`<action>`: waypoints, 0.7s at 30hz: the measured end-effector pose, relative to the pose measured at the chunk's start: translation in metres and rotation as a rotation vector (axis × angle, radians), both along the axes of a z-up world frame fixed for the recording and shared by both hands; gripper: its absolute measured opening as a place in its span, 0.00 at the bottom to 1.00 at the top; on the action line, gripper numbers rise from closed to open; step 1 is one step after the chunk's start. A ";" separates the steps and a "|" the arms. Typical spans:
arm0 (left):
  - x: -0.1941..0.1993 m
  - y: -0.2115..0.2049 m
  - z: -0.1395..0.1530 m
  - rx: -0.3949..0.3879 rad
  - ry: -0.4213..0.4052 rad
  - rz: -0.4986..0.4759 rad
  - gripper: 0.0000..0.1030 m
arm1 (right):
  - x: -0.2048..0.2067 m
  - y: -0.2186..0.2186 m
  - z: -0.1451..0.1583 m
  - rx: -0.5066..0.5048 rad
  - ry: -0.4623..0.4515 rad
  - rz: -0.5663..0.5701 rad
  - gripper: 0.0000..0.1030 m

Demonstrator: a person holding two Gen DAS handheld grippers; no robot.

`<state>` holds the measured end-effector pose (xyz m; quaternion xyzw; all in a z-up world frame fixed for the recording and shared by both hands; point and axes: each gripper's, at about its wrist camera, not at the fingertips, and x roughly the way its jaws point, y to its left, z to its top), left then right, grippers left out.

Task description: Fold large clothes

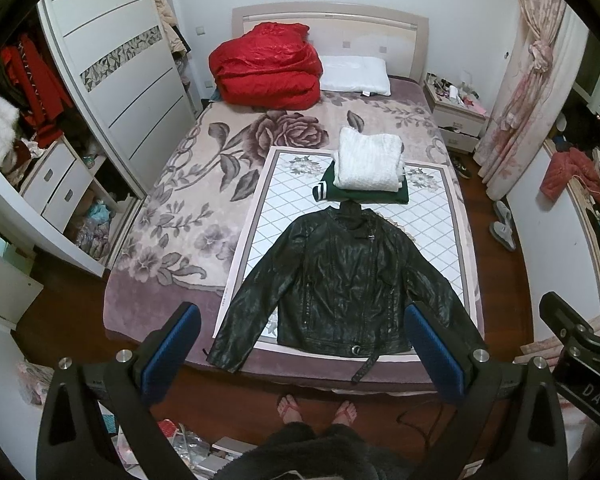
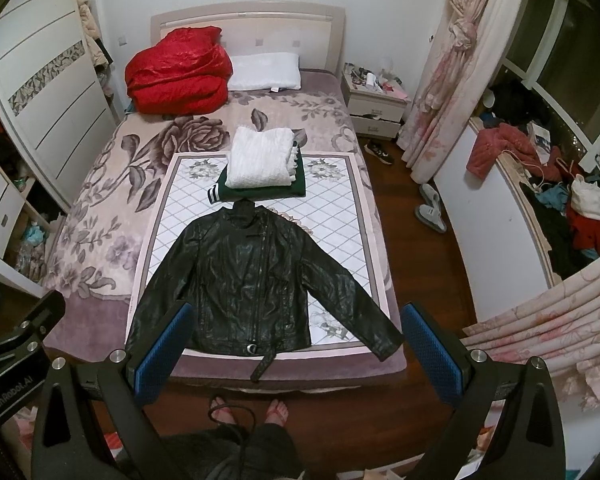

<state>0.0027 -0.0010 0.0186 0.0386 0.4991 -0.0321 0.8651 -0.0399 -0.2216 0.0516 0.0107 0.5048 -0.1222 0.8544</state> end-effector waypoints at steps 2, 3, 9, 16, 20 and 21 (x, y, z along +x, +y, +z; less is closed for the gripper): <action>0.000 0.000 0.000 -0.001 -0.001 0.001 1.00 | 0.001 -0.001 0.002 0.002 0.000 0.001 1.00; 0.000 0.000 0.001 0.000 -0.001 0.000 1.00 | 0.002 -0.001 0.005 0.001 0.000 0.003 1.00; 0.000 0.001 0.001 -0.001 -0.002 0.001 1.00 | 0.004 0.000 0.006 -0.003 -0.005 -0.001 1.00; -0.001 0.000 0.001 -0.004 -0.003 0.001 1.00 | 0.006 -0.002 0.011 -0.005 -0.007 0.001 1.00; 0.001 -0.001 0.003 -0.004 -0.007 0.000 1.00 | 0.003 0.000 0.008 -0.004 -0.010 -0.001 1.00; 0.001 -0.001 0.004 -0.005 -0.007 0.001 1.00 | 0.004 -0.001 0.010 -0.005 -0.011 -0.001 1.00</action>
